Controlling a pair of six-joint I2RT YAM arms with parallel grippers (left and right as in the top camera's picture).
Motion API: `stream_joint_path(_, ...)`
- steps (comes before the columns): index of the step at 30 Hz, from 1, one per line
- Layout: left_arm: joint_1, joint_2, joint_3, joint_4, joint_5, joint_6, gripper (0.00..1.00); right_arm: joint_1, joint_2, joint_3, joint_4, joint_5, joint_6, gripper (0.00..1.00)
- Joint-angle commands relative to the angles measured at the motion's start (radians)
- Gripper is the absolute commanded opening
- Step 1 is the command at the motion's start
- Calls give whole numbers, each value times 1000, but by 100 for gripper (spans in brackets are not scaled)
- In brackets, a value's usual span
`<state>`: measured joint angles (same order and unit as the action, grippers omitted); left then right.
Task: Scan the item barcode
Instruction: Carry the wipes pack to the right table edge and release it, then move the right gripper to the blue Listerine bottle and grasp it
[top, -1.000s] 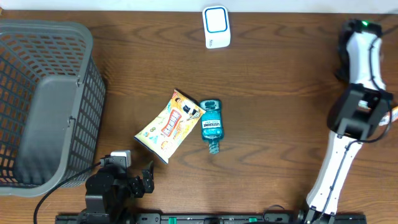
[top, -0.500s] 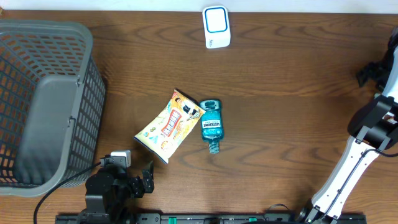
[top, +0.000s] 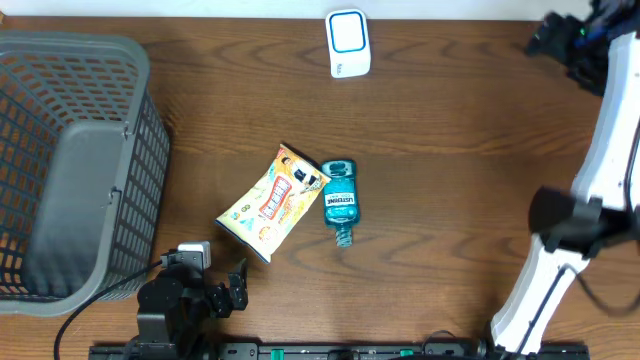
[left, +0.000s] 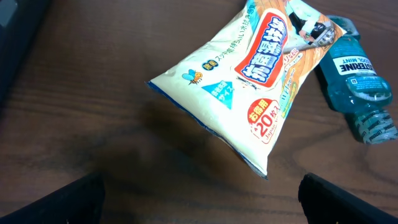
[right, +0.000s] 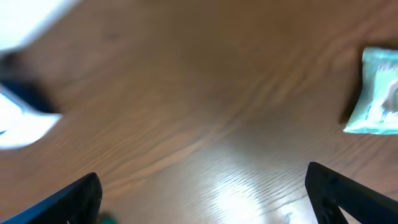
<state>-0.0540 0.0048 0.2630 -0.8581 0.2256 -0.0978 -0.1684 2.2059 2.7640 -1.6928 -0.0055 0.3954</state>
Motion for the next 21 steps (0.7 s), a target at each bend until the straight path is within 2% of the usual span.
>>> stream_joint_path(1, 0, -1, -2, -31, -10, -1, 99, 84, -192, 26, -6, 134, -19, 99)
stream_joint_path(10, 0, -1, -2, -31, -10, -2, 99, 268, -378, -68, -6, 142, -82, 99)
stream_joint_path(15, 0, -1, -2, -31, -10, -1, 99, 399, -433, -287, -5, 177, -24, 99)
stream_joint_path(19, 0, -1, -2, -31, -10, -1, 99, 523, -509, -433, -6, 348, 53, 99)
stream_joint_path(21, 0, -1, -2, -31, -10, -1, 99, 600, -574, -537, -5, 437, 137, 99)
